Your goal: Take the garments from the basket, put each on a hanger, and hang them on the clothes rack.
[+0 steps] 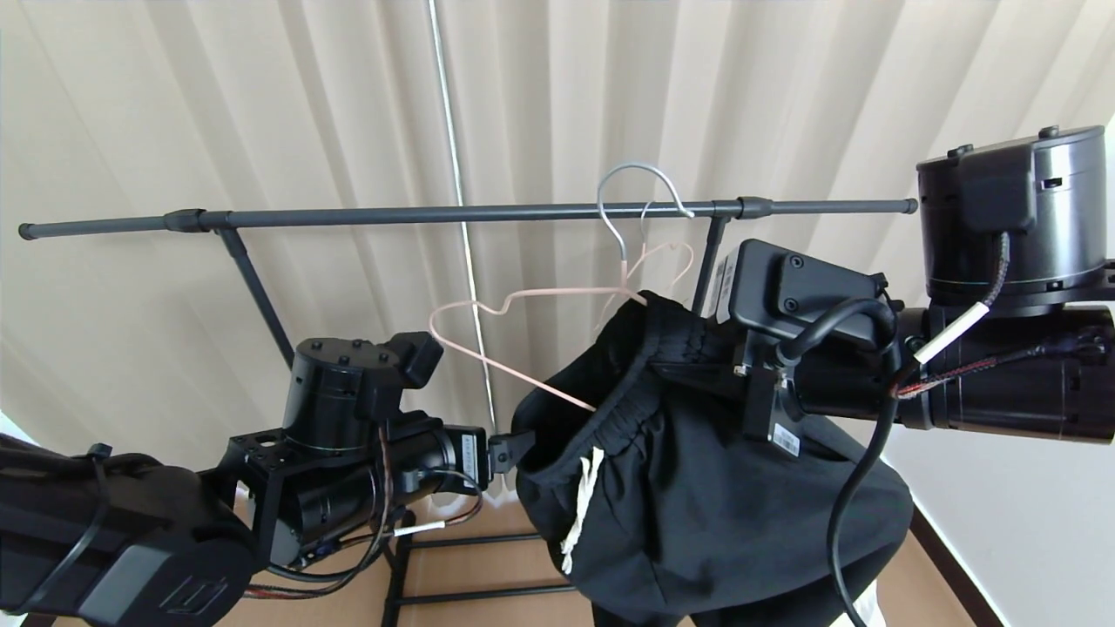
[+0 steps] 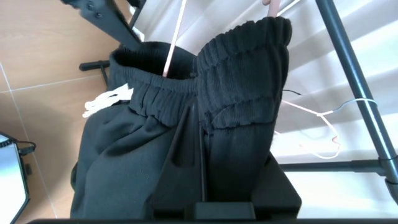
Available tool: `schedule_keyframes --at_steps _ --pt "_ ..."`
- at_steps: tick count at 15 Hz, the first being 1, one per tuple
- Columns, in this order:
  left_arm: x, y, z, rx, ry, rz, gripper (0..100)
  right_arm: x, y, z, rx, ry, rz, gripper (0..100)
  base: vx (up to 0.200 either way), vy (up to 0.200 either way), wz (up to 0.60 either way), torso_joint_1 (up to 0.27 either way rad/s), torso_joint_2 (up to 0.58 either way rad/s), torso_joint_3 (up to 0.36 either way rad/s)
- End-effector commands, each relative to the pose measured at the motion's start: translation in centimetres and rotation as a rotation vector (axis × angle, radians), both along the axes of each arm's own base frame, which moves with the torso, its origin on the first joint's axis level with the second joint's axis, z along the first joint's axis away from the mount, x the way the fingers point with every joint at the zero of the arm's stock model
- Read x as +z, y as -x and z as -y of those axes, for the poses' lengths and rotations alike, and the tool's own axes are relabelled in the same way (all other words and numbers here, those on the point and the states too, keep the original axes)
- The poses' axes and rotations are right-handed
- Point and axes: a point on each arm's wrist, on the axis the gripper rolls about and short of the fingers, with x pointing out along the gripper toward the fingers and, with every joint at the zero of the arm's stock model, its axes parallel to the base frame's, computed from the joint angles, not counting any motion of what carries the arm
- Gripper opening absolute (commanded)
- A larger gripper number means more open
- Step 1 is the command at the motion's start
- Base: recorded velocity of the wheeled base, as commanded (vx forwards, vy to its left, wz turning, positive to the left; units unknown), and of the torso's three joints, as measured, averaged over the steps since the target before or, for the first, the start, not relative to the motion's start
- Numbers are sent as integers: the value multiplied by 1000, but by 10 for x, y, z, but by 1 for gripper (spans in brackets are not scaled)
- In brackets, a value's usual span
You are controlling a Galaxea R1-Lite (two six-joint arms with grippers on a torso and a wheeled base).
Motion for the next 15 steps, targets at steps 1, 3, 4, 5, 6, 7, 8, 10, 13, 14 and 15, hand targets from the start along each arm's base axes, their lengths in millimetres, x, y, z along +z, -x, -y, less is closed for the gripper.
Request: schedule_keyframes --at_steps 1,3,4,5,6,7,8,10,13,14,15 --pt "-6 -6 4 16 -7 -14 100 0 4 0 10 0 1 0 0 0 0 0 0 0" --pt "-9 -6 5 19 -15 -21 100 2 6 1 13 -5 5 0 0 0 0 0 0 0" --pt "-12 -5 8 11 -23 -31 100 3 6 1 14 -8 8 0 0 0 0 0 0 0" --pt "-15 -6 9 9 -26 -36 100 3 7 2 14 -9 9 0 0 0 0 0 0 0" --pt "-16 -6 9 8 -29 -40 100 3 7 2 14 -9 9 0 0 0 0 0 0 0" --pt "-19 -6 11 4 -35 -47 100 4 7 2 14 -11 12 0 0 0 0 0 0 0" --pt "-19 -6 11 2 -36 -48 100 4 7 2 15 -10 13 0 0 0 0 0 0 0" --pt "-20 -6 11 2 -38 -50 100 4 7 2 14 -11 12 0 0 0 0 0 0 0" --pt "-23 -6 11 4 -43 -56 0 7 9 4 14 -17 19 0 0 0 0 0 0 0" --pt "-21 -6 11 4 -39 -51 0 7 10 5 14 -18 20 0 0 0 0 0 0 0" --pt "-20 -7 11 5 -37 -47 0 7 11 5 14 -19 19 0 0 0 0 0 0 0"
